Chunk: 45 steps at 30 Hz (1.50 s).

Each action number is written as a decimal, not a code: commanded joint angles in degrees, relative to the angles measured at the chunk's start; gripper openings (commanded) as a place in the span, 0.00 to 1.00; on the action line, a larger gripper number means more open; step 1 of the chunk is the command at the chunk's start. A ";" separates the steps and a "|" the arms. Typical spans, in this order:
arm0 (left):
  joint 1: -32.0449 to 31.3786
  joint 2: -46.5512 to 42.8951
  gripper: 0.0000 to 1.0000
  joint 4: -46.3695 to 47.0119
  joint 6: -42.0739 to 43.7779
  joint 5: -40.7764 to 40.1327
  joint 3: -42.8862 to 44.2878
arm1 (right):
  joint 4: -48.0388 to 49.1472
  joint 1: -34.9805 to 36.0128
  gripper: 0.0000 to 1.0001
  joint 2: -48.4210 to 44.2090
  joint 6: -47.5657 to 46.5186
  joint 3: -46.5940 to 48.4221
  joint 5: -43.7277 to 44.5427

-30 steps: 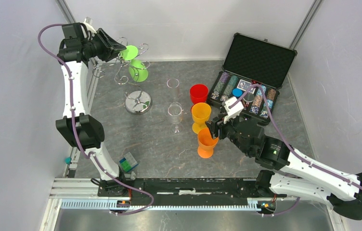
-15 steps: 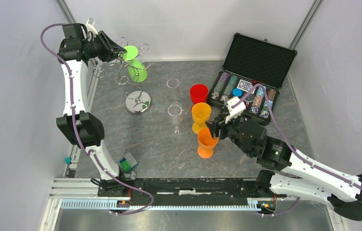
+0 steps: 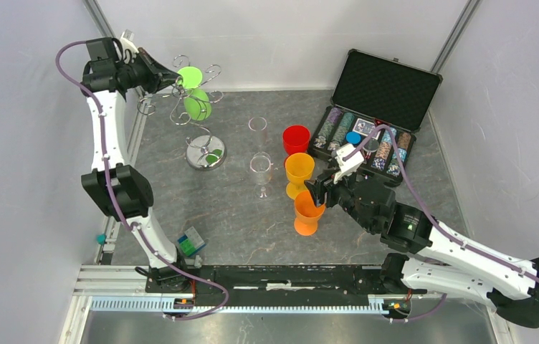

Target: Take the wine glass off the wine glass rack

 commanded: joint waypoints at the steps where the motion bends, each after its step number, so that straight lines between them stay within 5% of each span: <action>1: 1.66 -2.75 0.02 7.90 -7.05 4.44 -3.19 | 2.68 0.20 0.62 -0.01 0.05 0.68 -0.46; 13: 2.20 -10.78 0.02 39.58 -29.26 8.11 -19.98 | 2.67 0.21 0.62 -0.91 -0.01 -0.07 0.15; 23: 1.89 -12.34 0.02 53.55 -37.51 5.43 -25.89 | 3.18 0.26 0.62 -2.47 -0.04 -1.41 0.64; 45: -9.64 -7.76 0.02 61.76 -38.16 -1.43 -17.52 | 3.58 0.21 0.62 -4.44 0.55 -2.09 -0.71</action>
